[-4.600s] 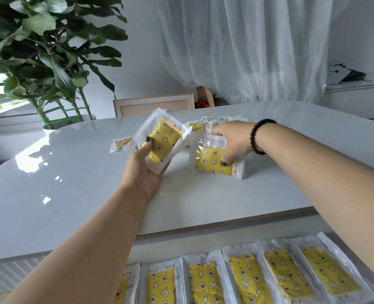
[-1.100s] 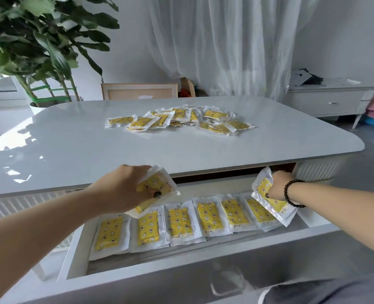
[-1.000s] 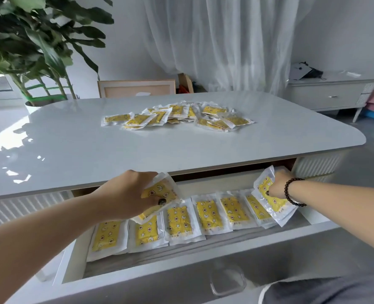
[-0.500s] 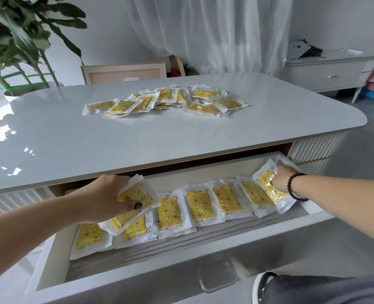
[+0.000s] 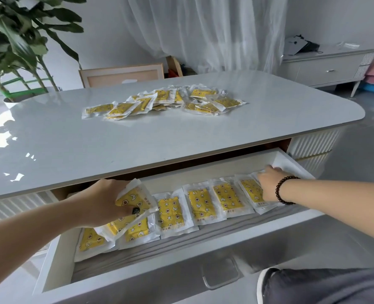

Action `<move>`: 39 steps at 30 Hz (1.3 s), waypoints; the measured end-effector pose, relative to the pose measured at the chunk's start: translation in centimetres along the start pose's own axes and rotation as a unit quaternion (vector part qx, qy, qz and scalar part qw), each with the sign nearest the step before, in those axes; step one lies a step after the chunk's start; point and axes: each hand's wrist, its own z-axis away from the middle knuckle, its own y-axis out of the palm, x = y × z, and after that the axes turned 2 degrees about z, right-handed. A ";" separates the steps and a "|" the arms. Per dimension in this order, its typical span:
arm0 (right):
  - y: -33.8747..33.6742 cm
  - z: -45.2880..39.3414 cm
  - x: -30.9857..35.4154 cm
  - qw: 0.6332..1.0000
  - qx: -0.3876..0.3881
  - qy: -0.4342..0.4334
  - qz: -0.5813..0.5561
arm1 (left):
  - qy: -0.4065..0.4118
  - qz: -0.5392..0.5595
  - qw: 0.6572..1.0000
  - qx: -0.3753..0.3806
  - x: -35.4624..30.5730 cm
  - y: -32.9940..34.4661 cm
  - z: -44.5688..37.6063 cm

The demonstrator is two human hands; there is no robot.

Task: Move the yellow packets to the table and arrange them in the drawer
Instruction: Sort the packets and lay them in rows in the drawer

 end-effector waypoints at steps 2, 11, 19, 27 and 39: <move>-0.1 0.5 0.3 0.997 0.080 -0.014 0.000 | -0.003 0.002 1.000 0.008 0.5 0.2 0.0; 0.4 0.2 -0.5 0.994 0.096 0.006 0.045 | -0.038 -0.002 0.999 0.028 2.7 0.6 0.1; -2.0 2.1 1.2 0.985 0.101 -0.042 0.133 | -0.047 0.012 0.998 -0.029 1.9 -1.2 2.0; -9.2 8.2 9.5 0.975 -0.031 -0.205 -0.082 | -0.052 0.103 0.986 -0.119 0.1 -3.6 4.3; -13.6 11.9 22.2 0.764 -0.018 -0.234 -0.601 | -0.130 0.572 0.793 -0.165 1.1 -3.4 6.7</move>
